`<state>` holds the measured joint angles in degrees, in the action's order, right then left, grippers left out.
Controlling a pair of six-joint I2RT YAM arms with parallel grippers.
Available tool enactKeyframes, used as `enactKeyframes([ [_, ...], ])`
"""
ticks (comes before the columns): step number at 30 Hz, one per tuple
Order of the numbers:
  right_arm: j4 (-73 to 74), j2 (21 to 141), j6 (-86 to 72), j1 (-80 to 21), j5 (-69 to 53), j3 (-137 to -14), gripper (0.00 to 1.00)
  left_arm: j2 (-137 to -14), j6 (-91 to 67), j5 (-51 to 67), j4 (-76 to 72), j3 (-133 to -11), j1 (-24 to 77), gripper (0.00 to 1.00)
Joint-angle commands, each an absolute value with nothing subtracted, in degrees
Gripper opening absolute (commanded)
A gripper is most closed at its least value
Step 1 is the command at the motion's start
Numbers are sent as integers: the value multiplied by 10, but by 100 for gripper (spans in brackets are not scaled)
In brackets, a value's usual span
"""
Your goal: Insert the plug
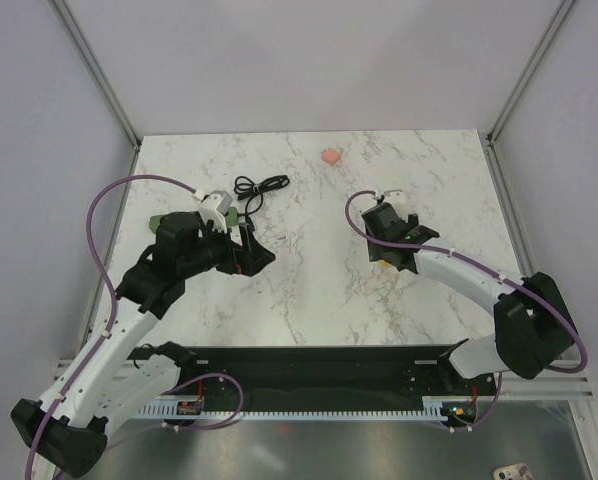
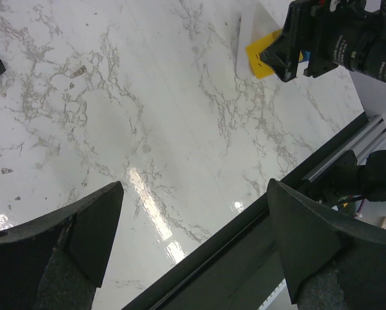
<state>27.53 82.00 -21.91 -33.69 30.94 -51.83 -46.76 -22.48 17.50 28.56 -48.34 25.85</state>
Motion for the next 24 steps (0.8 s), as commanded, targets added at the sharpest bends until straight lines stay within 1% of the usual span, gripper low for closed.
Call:
enactKeyframes([
  [1,274,782,-178,-328,298,-525,80,-468,-219,169,268,-484,258,100],
  [9,318,777,-187,-328,293,-575,86,-468,-221,163,267,-483,258,100],
  [11,329,769,-194,-328,292,-584,85,-468,-221,159,268,-484,258,100],
  [15,355,759,-202,-328,287,-617,79,-471,-221,157,266,-483,258,100],
  [16,360,756,-204,-328,286,-621,73,-472,-221,159,266,-484,258,100],
  [17,362,751,-213,-325,279,-627,48,-475,-220,158,266,-486,258,100],
  [18,362,751,-213,-325,279,-627,39,-475,-220,158,266,-486,258,100],
  [19,362,750,-215,-323,268,-627,32,-475,-220,158,266,-487,258,100],
  [20,362,750,-221,-321,263,-625,28,-475,-220,159,267,-487,258,100],
  [23,349,756,-230,-321,239,-600,22,-475,-220,157,266,-485,258,100],
  [24,332,757,-238,-320,235,-575,21,-473,-220,157,266,-484,258,100],
])
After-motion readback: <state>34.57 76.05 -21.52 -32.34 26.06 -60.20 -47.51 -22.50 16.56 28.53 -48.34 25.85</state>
